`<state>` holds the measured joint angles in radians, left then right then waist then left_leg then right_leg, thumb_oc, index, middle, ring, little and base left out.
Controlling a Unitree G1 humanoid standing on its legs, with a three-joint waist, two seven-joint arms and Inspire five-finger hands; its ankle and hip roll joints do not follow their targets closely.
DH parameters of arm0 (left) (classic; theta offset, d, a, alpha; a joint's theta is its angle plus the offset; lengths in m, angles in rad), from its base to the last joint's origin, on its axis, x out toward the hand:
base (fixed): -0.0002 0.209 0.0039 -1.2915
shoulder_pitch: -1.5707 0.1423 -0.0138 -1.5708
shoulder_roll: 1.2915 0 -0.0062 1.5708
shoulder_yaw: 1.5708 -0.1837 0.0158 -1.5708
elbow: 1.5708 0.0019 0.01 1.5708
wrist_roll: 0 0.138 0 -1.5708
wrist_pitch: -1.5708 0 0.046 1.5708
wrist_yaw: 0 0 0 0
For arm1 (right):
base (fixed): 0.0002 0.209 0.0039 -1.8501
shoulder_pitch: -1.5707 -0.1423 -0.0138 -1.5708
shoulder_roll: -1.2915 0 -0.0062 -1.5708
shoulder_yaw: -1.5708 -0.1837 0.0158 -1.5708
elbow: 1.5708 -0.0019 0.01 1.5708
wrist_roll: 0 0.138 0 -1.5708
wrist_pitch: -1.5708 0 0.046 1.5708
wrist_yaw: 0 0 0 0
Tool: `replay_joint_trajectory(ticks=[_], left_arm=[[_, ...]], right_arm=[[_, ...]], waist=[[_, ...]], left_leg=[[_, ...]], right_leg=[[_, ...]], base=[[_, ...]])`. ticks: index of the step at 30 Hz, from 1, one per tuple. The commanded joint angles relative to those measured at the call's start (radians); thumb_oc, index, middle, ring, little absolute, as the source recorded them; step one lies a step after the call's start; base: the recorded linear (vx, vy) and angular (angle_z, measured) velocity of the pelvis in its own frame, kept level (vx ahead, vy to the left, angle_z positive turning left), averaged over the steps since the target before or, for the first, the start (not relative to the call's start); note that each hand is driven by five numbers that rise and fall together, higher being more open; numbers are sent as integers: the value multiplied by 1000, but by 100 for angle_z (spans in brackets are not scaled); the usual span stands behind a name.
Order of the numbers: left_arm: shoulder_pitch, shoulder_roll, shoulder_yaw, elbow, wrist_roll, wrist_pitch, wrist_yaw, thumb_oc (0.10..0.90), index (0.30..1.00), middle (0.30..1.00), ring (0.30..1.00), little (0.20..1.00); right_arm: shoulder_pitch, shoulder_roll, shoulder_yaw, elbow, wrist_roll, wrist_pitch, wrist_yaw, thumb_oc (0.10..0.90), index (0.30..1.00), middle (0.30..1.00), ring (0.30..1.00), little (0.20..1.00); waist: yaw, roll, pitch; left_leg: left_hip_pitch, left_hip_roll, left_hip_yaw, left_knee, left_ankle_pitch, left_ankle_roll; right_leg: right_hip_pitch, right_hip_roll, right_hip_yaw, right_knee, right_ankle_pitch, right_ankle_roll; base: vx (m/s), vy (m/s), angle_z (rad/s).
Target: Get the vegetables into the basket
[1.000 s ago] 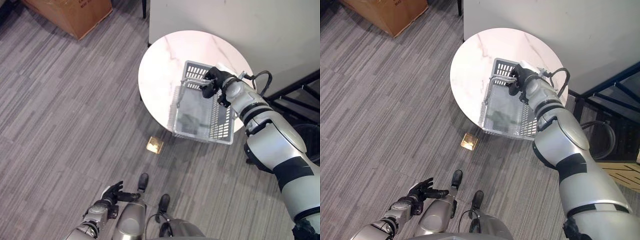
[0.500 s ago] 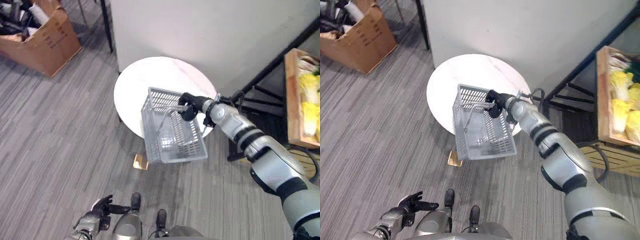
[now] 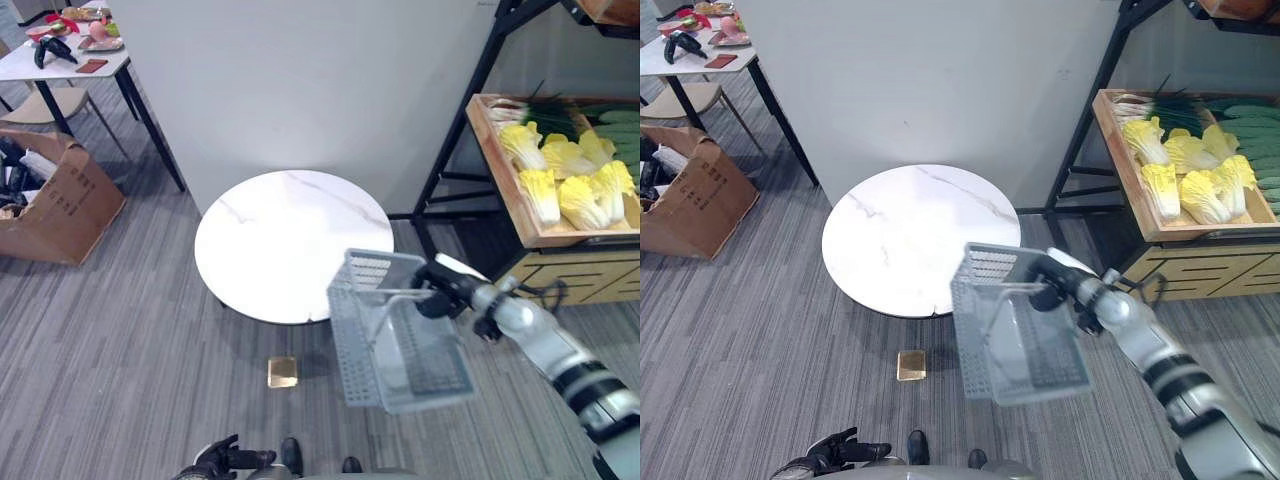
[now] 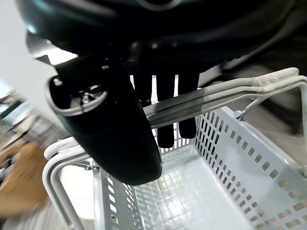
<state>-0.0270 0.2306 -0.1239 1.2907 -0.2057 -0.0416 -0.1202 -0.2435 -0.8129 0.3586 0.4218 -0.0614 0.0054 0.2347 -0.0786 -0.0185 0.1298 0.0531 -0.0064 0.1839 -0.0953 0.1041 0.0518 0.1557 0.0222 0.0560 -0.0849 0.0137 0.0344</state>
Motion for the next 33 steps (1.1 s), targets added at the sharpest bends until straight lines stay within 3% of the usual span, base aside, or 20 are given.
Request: replay_joint_trajectory(ticks=[1,3,9,12,16,18,33], left_arm=[[-32,8,-89,76,94,-10,-30,900,1000,1000,1000,1000],[-35,6,-71,68,62,-4,-36,900,1000,1000,1000,1000],[-46,5,-78,63,54,-1,-38,900,1000,1000,1000,1000],[-50,-6,-87,71,49,0,-27,900,1000,1000,1000,1000],[-52,-6,-89,78,59,2,-20,900,1000,1000,1000,1000],[-51,-6,-94,77,59,-2,-16,900,1000,1000,1000,1000],[-42,5,-76,85,73,-3,2,900,1000,1000,1000,1000]], right_arm=[[-107,-32,-120,-41,45,-79,-58,400,300,300,300,300],[-8,-37,-188,12,24,-69,-68,400,300,300,300,300],[34,-9,-199,176,-21,-46,-93,400,300,300,300,300],[49,98,-219,302,31,-45,-135,400,300,300,300,300],[44,163,-214,409,40,-41,-172,400,300,300,300,300],[65,238,-232,521,116,-45,-182,400,300,300,300,300],[144,339,-228,601,147,-46,-182,400,300,300,300,300]], waist=[[32,-30,-101],[18,-23,-102],[7,-18,-95],[5,-12,-90],[10,-11,-87],[14,-13,-86],[25,-28,-84]], left_leg=[[77,-32,-6,13,-155,-3],[73,-32,-5,8,-152,-4],[67,-33,-2,8,-151,-2],[66,-34,2,8,-151,2],[63,-34,3,8,-151,4],[60,-37,-5,8,-152,5],[69,-46,-20,8,-163,13]], right_leg=[[-116,-33,-8,77,-3,43],[-121,-33,-5,76,1,43],[-128,-33,1,73,7,44],[-130,-31,9,70,12,45],[-134,-30,14,71,15,46],[-132,-32,7,68,15,47],[-124,-39,-5,79,10,52]], base=[[-33,-21,-17],[-46,-23,-10],[-17,-6,-2],[-8,4,-3],[-9,6,-5],[0,0,0],[19,26,3]])
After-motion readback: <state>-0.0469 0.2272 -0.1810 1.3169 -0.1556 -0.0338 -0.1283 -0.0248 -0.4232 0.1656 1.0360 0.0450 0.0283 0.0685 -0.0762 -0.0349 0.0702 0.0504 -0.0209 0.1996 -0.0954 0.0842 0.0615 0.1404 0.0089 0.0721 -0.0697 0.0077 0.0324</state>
